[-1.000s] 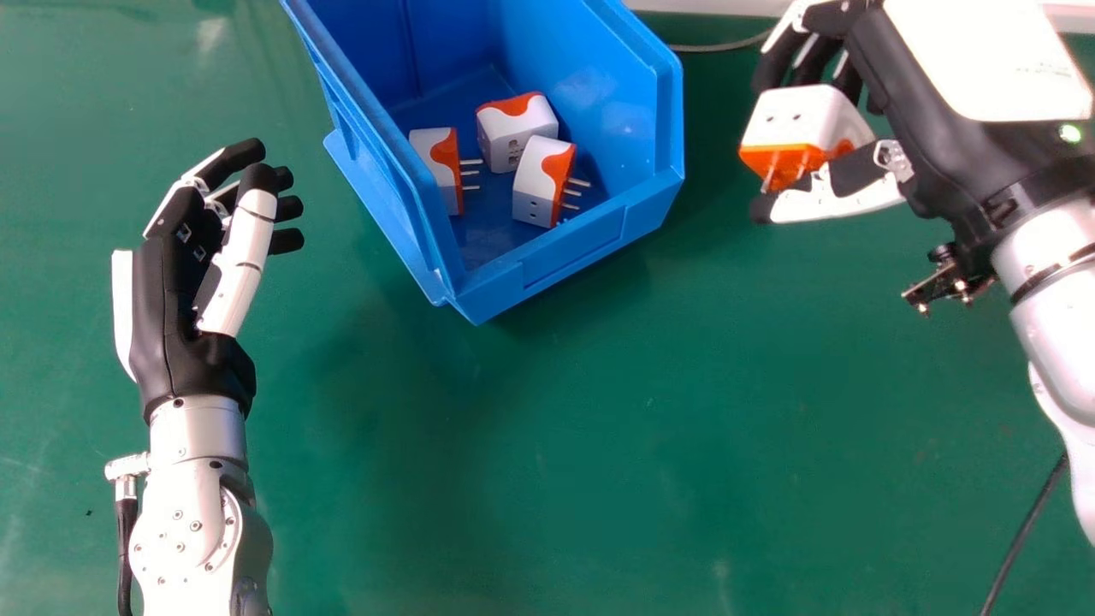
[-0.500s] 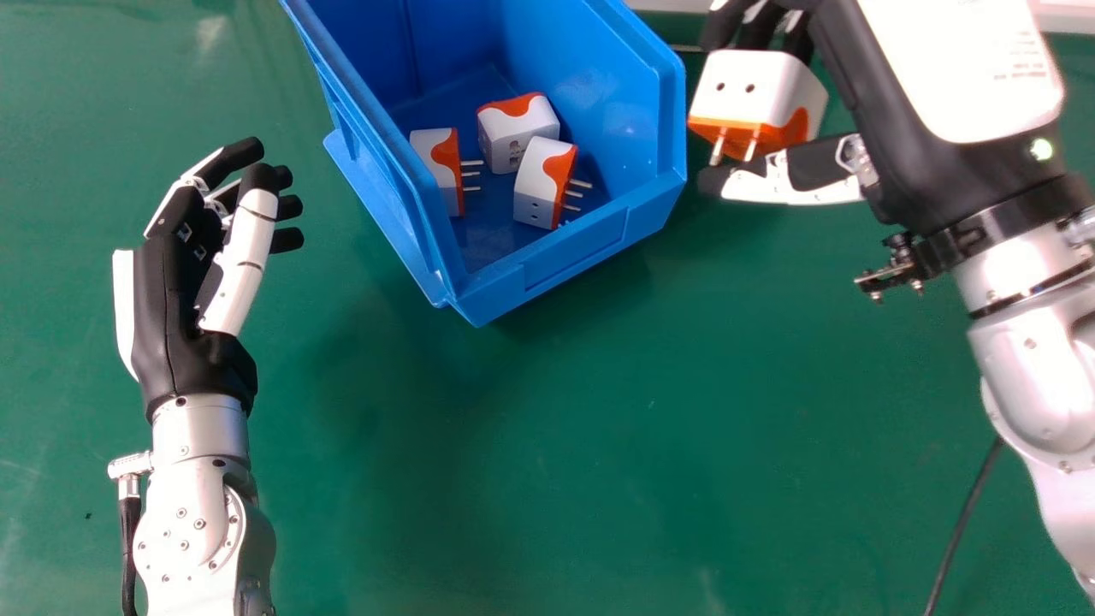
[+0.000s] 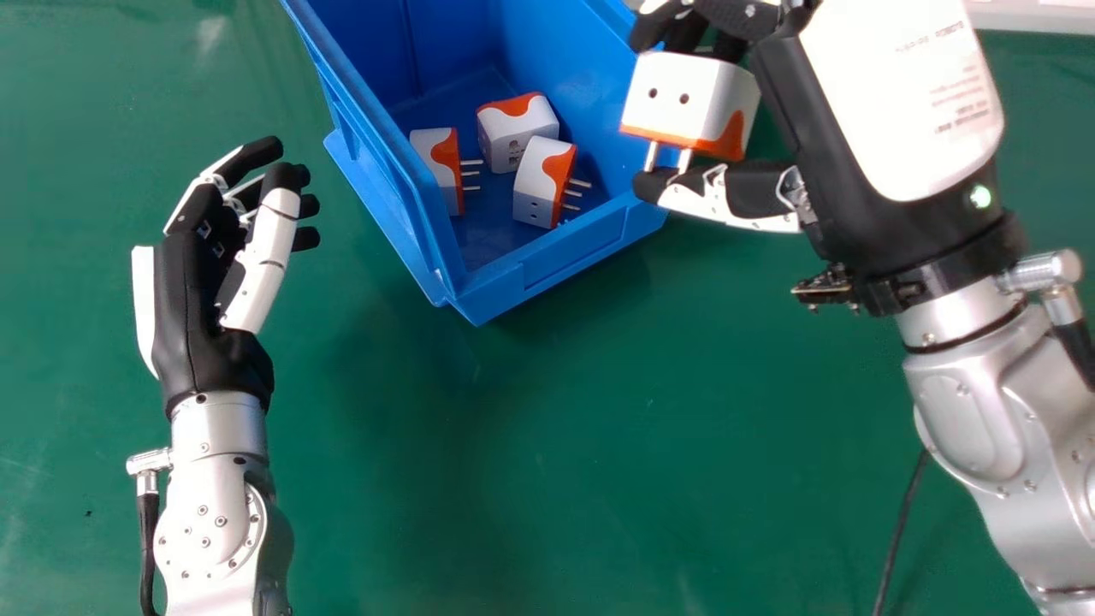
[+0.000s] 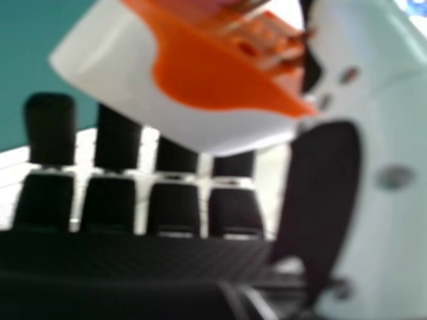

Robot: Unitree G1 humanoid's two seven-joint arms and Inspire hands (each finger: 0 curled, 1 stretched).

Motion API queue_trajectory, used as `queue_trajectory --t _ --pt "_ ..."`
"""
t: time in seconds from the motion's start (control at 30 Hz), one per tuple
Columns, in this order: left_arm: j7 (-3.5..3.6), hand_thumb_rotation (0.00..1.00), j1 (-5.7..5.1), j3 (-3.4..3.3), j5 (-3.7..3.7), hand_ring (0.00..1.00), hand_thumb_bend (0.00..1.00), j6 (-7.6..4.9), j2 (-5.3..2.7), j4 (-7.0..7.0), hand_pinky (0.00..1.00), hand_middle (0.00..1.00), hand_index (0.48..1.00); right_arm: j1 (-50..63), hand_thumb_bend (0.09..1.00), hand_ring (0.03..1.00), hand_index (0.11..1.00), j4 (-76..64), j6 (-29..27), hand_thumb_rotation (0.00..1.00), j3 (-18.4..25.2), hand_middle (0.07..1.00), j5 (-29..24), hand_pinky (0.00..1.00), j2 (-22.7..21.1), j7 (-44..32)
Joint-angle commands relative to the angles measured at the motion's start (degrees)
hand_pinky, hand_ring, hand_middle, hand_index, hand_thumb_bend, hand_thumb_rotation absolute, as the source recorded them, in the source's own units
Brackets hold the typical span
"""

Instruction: Pick all objects and put in blue box

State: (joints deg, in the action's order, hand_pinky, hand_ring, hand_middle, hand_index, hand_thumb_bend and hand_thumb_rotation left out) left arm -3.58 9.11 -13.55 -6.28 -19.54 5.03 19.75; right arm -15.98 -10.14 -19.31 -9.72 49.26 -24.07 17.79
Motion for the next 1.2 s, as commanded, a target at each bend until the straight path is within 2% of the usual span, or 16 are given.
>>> queue_trajectory --t 0.0,0.1,0.27,0.4,0.47,0.57,0.67,0.8,0.9,1.03,1.17 --pt "-0.27 0.50 -0.39 0.37 0.98 0.65 0.53 -0.90 0.07 -1.86 0.59 0.68 0.714 -1.4 0.501 0.413 0.515 -0.6 -0.7 0.00 -0.2 0.496 0.3 0.33 1.0 1.9" --pt "-0.71 0.51 -0.34 0.34 1.01 0.65 0.53 -0.01 0.02 -2.39 0.59 0.68 0.715 -3.1 0.501 0.418 0.506 0.0 -1.2 0.00 -1.1 0.496 0.7 0.33 2.5 1.9" --pt "-0.92 0.52 -0.06 0.36 1.99 0.65 0.52 -0.81 0.49 -1.61 0.59 0.68 0.716 -7.1 0.501 0.421 0.506 0.5 -0.6 0.00 -3.2 0.499 2.0 0.33 4.4 0.4" --pt "-0.21 0.53 -0.01 0.25 1.66 0.64 0.52 -1.09 0.50 -1.28 0.59 0.68 0.716 -10.7 0.500 0.421 0.511 2.3 -0.4 0.00 -4.9 0.501 1.3 0.33 6.2 -1.2" --pt "-0.16 0.53 -0.05 0.24 1.54 0.64 0.52 -0.92 0.34 -1.44 0.59 0.68 0.716 -12.7 0.500 0.421 0.511 4.6 -1.3 0.00 -5.6 0.501 1.1 0.33 6.3 -1.4" --pt "-0.29 0.53 -0.17 0.19 1.30 0.64 0.51 -0.54 0.04 -1.76 0.59 0.68 0.716 -15.7 0.497 0.419 0.517 8.4 -1.8 0.00 -6.8 0.505 2.0 0.32 6.4 -1.3" --pt "-0.59 0.54 -0.14 0.15 1.39 0.65 0.51 -0.63 -0.13 -1.72 0.59 0.68 0.717 -17.5 0.498 0.419 0.516 10.9 -1.3 0.00 -7.8 0.504 2.8 0.32 6.4 -1.8" --pt "-0.81 0.54 -0.39 0.24 1.40 0.65 0.51 0.17 -0.30 -2.42 0.59 0.68 0.717 -21.0 0.498 0.419 0.516 17.8 -2.1 0.00 -9.5 0.504 3.1 0.32 6.4 -1.3" --pt "-0.32 0.54 -0.46 0.18 0.93 0.65 0.51 -0.05 -0.25 -2.21 0.59 0.69 0.719 -25.0 0.497 0.420 0.519 25.9 -3.8 0.00 -11.9 0.507 5.2 0.31 5.7 1.5" --pt "-0.41 0.54 -0.48 0.13 0.96 0.65 0.51 -0.05 -0.24 -2.12 0.59 0.69 0.720 -30.3 0.496 0.425 0.516 37.8 -6.0 0.00 -15.2 0.512 7.7 0.31 5.9 6.6" --pt "-0.13 0.54 -0.66 0.24 0.85 0.65 0.51 0.10 -0.14 -2.37 0.59 0.69 0.723 -35.3 0.495 0.424 0.517 49.5 -6.4 0.00 -19.1 0.518 10.7 0.30 6.4 12.0"
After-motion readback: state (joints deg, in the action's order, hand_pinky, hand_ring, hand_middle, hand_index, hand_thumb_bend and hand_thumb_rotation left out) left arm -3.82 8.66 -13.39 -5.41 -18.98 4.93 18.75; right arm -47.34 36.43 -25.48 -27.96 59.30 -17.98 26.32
